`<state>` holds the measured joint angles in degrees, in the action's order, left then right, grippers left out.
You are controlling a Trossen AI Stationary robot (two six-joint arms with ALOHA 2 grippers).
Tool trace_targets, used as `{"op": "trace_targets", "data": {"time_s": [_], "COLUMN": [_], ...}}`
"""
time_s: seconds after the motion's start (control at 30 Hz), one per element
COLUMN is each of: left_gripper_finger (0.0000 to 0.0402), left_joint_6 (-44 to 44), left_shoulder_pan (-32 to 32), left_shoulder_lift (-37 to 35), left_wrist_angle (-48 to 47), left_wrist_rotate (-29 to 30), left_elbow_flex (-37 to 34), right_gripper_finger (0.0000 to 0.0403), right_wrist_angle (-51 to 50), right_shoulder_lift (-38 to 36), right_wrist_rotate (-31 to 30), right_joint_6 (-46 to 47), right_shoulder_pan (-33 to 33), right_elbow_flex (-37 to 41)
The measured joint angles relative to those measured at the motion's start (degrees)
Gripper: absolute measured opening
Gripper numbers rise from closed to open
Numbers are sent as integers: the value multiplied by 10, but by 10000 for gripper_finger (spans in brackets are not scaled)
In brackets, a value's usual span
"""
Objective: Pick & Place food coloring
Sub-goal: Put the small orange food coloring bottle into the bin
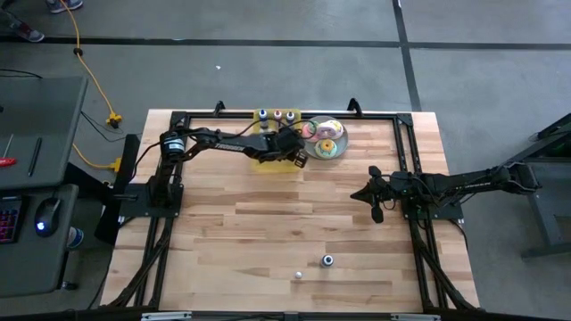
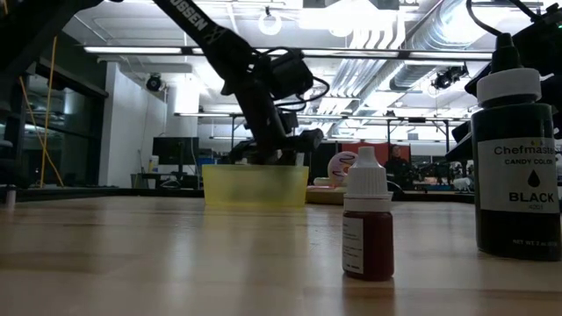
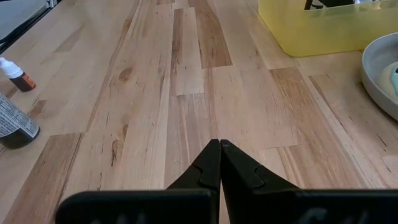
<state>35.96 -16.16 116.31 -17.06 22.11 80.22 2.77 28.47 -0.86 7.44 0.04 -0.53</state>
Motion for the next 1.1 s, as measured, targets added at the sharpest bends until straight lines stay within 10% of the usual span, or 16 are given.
{"op": "trace_targets", "data": {"time_s": [1.1], "left_gripper_finger": [86], "left_joint_6": [-26], "left_shoulder_pan": [-12], "left_shoulder_lift": [-21], "left_wrist_angle": [-34], "left_wrist_rotate": [-10], "left_elbow_flex": [5], "right_gripper_finger": [0], "right_wrist_angle": [0], "right_shoulder_lift": [0], "right_wrist_rotate": [0], "right_joint_6": [0], "right_shoulder_pan": [0], "right_elbow_flex": [0]}}
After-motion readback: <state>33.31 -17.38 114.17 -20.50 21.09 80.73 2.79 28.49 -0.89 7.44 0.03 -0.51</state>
